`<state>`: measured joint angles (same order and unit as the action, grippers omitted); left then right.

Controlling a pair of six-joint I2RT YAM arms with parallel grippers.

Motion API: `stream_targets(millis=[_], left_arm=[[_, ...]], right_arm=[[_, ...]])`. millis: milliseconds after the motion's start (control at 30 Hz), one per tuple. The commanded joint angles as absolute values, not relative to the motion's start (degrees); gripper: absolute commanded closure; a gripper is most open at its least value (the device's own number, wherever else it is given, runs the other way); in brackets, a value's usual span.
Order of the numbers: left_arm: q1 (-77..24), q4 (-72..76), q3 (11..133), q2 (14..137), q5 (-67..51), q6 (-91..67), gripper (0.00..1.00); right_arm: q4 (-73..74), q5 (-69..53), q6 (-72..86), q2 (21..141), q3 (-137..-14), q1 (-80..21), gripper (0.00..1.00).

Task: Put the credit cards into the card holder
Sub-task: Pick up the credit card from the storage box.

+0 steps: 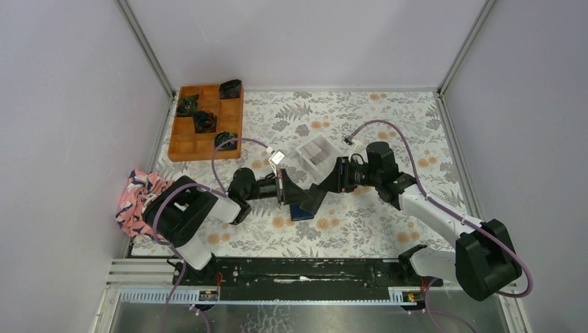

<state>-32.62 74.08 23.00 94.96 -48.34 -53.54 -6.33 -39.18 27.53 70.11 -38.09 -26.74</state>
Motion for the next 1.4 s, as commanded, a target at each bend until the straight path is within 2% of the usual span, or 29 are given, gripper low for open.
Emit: stream_targets(millis=[0,133,367,600,1367], left_arm=[[-32.0,77.9,21.4,92.4,-44.1,-54.5,1.00],[-32.2,80.4,18.8,91.3,-38.4,-57.5,1.00],[-33.5,87.4,12.7,91.0,-26.6,-63.5,1.00],[-36.4,87.6,11.8,90.2,-19.4,-65.0,1.00],[-38.9,91.1,14.1,95.7,-17.2,-68.9,1.00]], right_arm=[[-6.4,-34.0,25.9,66.5,-40.1,-26.3,0.56],[-7.8,-31.8,26.5,65.1,-38.8,-26.4,0.54],[-19.4,-32.7,33.2,63.9,-32.0,-26.4,0.53],[-27.2,-33.2,36.9,65.1,-27.6,-27.9,0.53],[-38.8,-33.1,41.9,73.0,-25.8,-32.8,0.57]])
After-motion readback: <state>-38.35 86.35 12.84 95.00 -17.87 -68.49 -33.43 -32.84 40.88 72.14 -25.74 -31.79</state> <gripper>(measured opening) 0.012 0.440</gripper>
